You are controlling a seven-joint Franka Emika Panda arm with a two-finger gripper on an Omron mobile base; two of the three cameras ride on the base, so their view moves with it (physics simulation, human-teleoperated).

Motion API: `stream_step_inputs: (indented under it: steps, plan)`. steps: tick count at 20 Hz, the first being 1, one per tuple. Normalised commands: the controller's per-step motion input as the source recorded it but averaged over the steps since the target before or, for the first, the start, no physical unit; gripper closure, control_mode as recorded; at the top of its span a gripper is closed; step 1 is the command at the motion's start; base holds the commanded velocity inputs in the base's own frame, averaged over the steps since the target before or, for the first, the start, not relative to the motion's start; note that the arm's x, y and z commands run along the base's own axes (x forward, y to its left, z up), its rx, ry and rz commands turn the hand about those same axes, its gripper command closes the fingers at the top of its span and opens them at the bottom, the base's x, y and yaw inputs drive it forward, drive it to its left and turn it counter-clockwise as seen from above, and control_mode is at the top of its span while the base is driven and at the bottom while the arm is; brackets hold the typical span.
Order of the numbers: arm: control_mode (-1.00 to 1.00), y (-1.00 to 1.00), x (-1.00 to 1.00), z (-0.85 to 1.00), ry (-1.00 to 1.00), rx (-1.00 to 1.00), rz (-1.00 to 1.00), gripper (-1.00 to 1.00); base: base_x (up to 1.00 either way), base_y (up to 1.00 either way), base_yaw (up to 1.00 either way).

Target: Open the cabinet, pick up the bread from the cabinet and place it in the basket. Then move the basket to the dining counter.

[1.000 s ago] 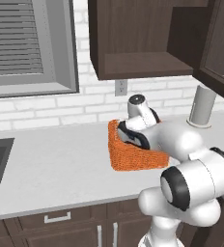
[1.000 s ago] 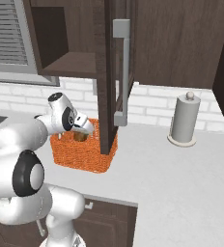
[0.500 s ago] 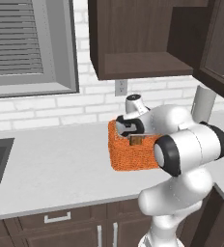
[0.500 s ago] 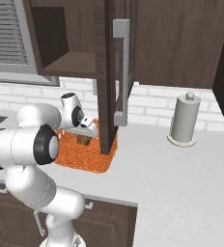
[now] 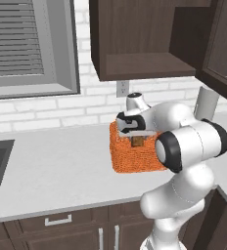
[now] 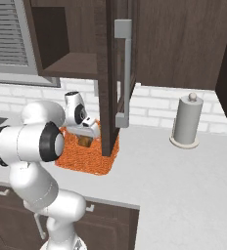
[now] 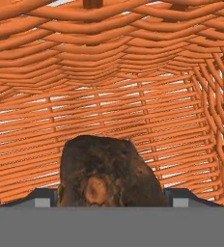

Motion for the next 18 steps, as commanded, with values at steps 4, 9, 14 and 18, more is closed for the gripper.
stream_step_inputs:
  steps: [4,9,14,18]
  plan:
    - [-1.0,0.0,-0.24,0.07,-0.12,-0.05,0.0,-1.0,0.0,0.0,0.0]
    - [-1.0,0.0,-0.5,0.2,-0.2,-0.05,0.0,-1.0,0.0,0.0,0.0]
    - [-1.0,0.1,-0.68,0.55,-0.19,-0.01,0.0,-1.0,0.0,0.0,0.0]
    - [-1.0,0.25,-0.83,0.61,-0.21,-0.01,0.0,-1.0,0.0,0.0,0.0]
